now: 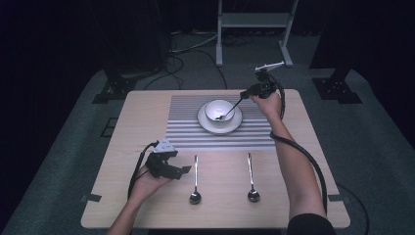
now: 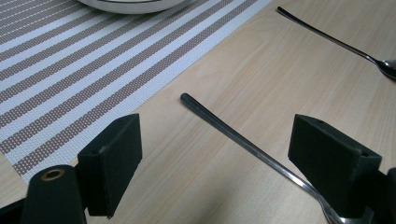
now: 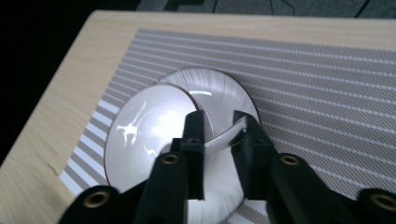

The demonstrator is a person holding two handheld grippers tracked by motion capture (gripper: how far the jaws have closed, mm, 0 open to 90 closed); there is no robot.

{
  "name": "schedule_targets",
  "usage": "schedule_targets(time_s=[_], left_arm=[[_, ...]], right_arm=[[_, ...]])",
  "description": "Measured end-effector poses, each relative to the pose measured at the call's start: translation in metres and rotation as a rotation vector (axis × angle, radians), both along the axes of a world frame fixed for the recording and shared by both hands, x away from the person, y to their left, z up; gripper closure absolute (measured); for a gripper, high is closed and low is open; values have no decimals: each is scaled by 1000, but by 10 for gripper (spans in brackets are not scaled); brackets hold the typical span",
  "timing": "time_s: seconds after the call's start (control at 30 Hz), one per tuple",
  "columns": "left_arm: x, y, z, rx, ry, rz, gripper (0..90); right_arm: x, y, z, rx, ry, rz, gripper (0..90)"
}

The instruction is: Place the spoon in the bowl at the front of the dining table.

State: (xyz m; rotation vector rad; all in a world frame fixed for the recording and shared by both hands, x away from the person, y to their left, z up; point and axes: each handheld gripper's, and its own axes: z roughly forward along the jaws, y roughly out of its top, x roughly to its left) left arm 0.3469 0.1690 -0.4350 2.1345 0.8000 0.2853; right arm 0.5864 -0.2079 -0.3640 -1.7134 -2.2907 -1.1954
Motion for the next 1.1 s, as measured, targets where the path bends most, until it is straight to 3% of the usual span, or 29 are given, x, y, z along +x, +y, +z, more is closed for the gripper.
schedule_targets(time_s=[0.23,0.57,1.1], left_arm=[[0,0,-1,-1,-1,0,165],[0,2,-1,6,-2,4,165],[2,4,-2,2,7,26,135]], right_arm=[[-10,-10,0,-15,11,12,567],[-31,-21,-2,-17,-8,53,452],[-61,-21,-11,-57,-25,125,349]])
